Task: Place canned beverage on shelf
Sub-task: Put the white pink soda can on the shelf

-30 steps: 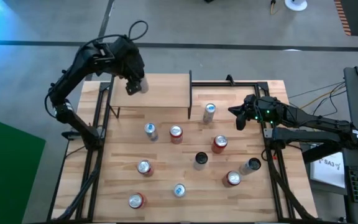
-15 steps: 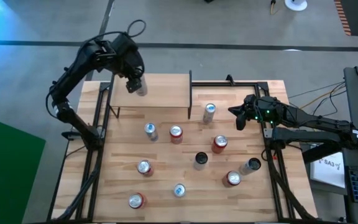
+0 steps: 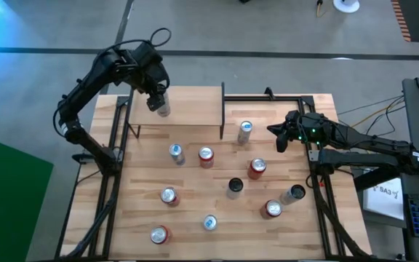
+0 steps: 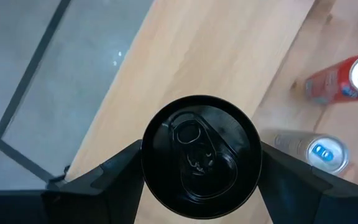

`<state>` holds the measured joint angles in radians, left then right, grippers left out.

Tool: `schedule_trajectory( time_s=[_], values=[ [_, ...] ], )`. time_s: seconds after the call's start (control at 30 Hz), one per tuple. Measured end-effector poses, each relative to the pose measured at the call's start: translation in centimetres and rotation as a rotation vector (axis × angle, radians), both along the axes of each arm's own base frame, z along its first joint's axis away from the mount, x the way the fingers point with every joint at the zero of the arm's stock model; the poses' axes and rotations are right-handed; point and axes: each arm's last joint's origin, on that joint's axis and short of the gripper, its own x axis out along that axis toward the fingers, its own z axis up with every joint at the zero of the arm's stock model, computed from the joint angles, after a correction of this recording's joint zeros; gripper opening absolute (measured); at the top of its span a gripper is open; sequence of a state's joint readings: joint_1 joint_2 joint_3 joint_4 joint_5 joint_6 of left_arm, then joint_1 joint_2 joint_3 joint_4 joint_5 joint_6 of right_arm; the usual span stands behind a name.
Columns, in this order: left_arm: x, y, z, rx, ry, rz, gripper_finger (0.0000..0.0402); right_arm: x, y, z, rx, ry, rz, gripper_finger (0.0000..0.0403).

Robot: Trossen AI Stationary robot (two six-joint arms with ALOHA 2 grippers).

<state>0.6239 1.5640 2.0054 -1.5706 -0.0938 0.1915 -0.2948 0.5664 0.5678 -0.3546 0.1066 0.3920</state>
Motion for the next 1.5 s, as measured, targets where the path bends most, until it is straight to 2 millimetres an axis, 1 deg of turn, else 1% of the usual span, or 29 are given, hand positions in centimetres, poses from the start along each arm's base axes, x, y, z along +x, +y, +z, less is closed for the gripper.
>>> schedule_trajectory(
  time_s=[0.17,0.4,0.6,0.77,0.87,1.0,1.1,1.37,1.5],
  values=[
    [-0.9,-0.6,-0.5,-0.007,0.015,0.001,0.0252,0.0,0.0,0.0,0.000,0.000,0.000,0.0009],
    [-2.4,-1.7,0.0,0.046,-0.057,0.020,0.0252,0.0,0.0,0.0,0.000,0.000,0.000,0.0009],
    [-3.0,-1.9,-0.4,0.046,-0.100,0.137,0.0252,0.0,0.0,0.0,0.000,0.000,0.000,0.0009],
    [-3.3,-1.8,-1.4,0.035,-0.072,0.263,0.0252,0.0,0.0,0.0,0.000,0.000,0.000,0.0009],
    [-3.4,-1.8,-2.1,0.030,-0.038,0.296,0.0252,0.0,0.0,0.0,0.000,0.000,0.000,0.0009],
    [-3.5,-1.7,-2.1,0.049,-0.018,0.312,0.0252,0.0,0.0,0.0,0.000,0.000,0.000,0.0009],
    [-4.1,-1.6,-2.2,0.072,0.035,0.362,0.0252,0.0,0.0,0.0,0.000,0.000,0.000,0.0009],
    [-5.8,-1.8,-1.2,0.094,-0.038,0.432,0.0252,0.0,0.0,0.0,0.000,0.000,0.000,0.0009],
    [-6.6,-2.3,-0.6,0.116,-0.087,0.462,0.0252,0.0,0.0,-0.1,0.001,0.003,0.000,0.0009]
  ],
)
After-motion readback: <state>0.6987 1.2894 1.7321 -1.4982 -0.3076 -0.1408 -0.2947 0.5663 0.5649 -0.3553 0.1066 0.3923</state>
